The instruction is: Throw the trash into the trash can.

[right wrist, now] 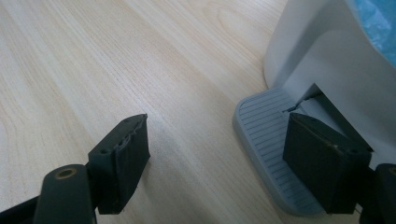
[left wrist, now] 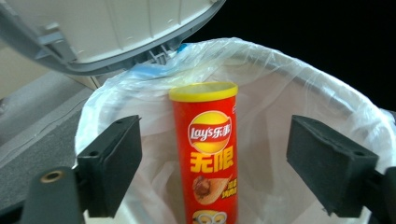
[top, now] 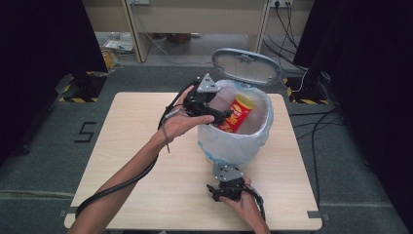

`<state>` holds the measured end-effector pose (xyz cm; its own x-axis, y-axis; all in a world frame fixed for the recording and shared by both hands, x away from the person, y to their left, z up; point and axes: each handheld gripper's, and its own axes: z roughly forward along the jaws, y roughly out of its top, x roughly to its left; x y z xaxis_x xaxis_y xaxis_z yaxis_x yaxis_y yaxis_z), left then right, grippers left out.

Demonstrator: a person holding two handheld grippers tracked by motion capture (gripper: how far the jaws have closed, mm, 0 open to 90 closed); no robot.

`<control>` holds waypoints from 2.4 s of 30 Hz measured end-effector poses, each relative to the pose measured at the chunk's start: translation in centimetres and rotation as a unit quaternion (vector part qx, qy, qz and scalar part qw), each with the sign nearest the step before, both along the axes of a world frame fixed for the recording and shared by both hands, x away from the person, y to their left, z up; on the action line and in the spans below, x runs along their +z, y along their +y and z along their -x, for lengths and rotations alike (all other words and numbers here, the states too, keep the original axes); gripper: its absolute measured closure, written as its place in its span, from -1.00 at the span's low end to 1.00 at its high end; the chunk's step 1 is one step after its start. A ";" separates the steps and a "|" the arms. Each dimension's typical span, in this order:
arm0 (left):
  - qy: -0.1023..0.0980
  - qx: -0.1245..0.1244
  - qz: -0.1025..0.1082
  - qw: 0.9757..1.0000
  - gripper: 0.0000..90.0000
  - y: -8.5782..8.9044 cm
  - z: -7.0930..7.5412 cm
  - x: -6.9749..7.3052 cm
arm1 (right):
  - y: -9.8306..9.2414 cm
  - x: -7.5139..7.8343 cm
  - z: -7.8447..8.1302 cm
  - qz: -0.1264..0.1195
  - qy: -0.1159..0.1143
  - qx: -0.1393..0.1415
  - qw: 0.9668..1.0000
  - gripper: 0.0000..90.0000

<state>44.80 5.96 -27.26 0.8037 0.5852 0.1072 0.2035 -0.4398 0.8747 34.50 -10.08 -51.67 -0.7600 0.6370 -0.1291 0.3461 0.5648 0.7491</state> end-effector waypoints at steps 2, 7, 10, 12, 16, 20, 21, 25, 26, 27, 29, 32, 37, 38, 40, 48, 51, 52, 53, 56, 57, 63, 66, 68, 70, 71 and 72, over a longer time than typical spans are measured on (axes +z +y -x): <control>0.000 0.004 0.001 1.000 -0.66 0.7 0.1 0.1 | 0.0 0.0 0.0 0.002 0.001 -0.002 1.000 -0.50; -0.005 0.012 0.023 1.000 -0.67 2.9 0.4 0.2 | 0.0 0.0 0.0 0.002 0.000 -0.001 1.000 -0.50; -0.009 0.021 0.029 0.999 -0.67 4.3 0.5 -0.1 | 0.0 0.0 0.0 0.000 0.000 -0.001 1.000 -0.50; -0.006 0.029 0.037 0.999 -0.66 5.2 0.5 -0.3 | 0.0 0.0 0.0 0.001 0.001 -0.001 1.000 -0.50; -0.008 0.038 0.039 0.998 -0.66 6.6 0.5 -0.7 | 0.0 0.0 0.0 0.000 0.000 -0.001 1.000 -0.50; -0.009 0.050 0.046 0.998 -0.66 8.0 0.6 -0.8 | 0.0 0.0 0.0 0.000 0.001 -0.002 1.000 -0.50; -0.008 0.053 0.051 0.997 -0.66 8.4 0.5 -0.9 | 0.0 0.0 0.0 0.000 0.001 -0.002 1.000 -0.50; -0.007 0.062 0.055 0.997 -0.66 9.8 0.6 -1.4 | 0.0 0.0 0.0 -0.001 0.002 -0.004 1.000 -0.50; -0.004 0.065 0.055 0.996 -0.66 10.1 0.6 -1.6 | 0.0 0.0 0.0 -0.001 0.001 -0.003 1.000 -0.50; -0.002 0.067 0.056 0.996 -0.66 10.3 0.6 -1.8 | 0.0 0.0 0.0 -0.002 0.003 -0.004 1.000 -0.50; 0.001 0.070 0.051 0.996 -0.66 10.9 0.6 -2.2 | 0.0 0.0 0.0 -0.001 0.002 -0.004 1.000 -0.50; 0.006 0.078 0.062 0.995 -0.66 11.7 0.5 -2.6 | 0.0 0.1 0.0 -0.003 0.004 -0.005 1.000 -0.50; 0.010 0.084 0.064 0.994 -0.66 12.6 0.6 -3.0 | 0.0 0.1 0.0 -0.002 0.004 -0.005 1.000 -0.50; 0.009 0.085 0.061 0.994 -0.66 12.7 0.6 -3.1 | 0.0 0.1 0.0 -0.001 0.003 -0.004 1.000 -0.50; 0.004 0.087 0.053 0.995 -0.66 13.0 0.7 -3.3 | 0.0 0.1 0.0 -0.001 0.003 -0.005 1.000 -0.50; 0.008 0.101 0.051 0.994 -0.66 14.5 1.3 -5.2 | 0.0 0.0 0.0 0.000 0.002 -0.004 1.000 -0.50; 0.011 0.114 0.054 0.992 -0.66 15.5 1.5 -6.3 | 0.0 0.0 0.0 -0.001 0.003 -0.004 1.000 -0.50; 0.016 0.116 0.056 0.992 -0.66 15.9 1.5 -6.7 | 0.0 0.1 0.0 -0.001 0.003 -0.004 1.000 -0.50; 0.018 0.117 0.056 0.991 -0.66 16.1 1.6 -7.2 | 0.0 0.0 0.0 0.000 0.003 -0.004 1.000 -0.50; 0.025 0.126 0.057 0.990 -0.66 16.7 1.7 -8.6 | 0.0 0.0 0.0 0.000 0.002 -0.004 1.000 -0.50; 0.028 0.127 0.058 0.990 -0.66 16.8 1.8 -9.0 | 0.0 0.1 0.0 0.000 0.002 -0.004 1.000 -0.50; 0.043 0.135 0.067 0.988 -0.66 17.3 1.9 -11.7 | 0.0 0.0 0.0 0.001 0.001 -0.004 1.000 -0.50; 0.047 0.141 0.062 0.987 -0.66 17.3 2.0 -13.0 | 0.0 0.0 0.0 -0.001 0.001 -0.003 1.000 -0.50; 0.051 0.145 0.057 0.987 -0.66 17.3 2.1 -14.0 | 0.0 0.0 0.0 -0.001 0.001 -0.004 1.000 -0.50; 0.051 0.147 0.049 0.987 -0.66 17.2 2.2 -14.8 | 0.0 0.0 0.0 -0.001 -0.001 -0.003 1.000 -0.50; 0.051 0.150 0.045 0.986 -0.66 17.2 2.2 -15.2 | 0.0 0.0 0.0 -0.001 0.000 -0.003 1.000 -0.50; 0.051 0.152 0.043 0.986 -0.66 17.2 2.3 -15.6 | 0.0 0.0 0.0 0.000 0.000 -0.004 1.000 -0.50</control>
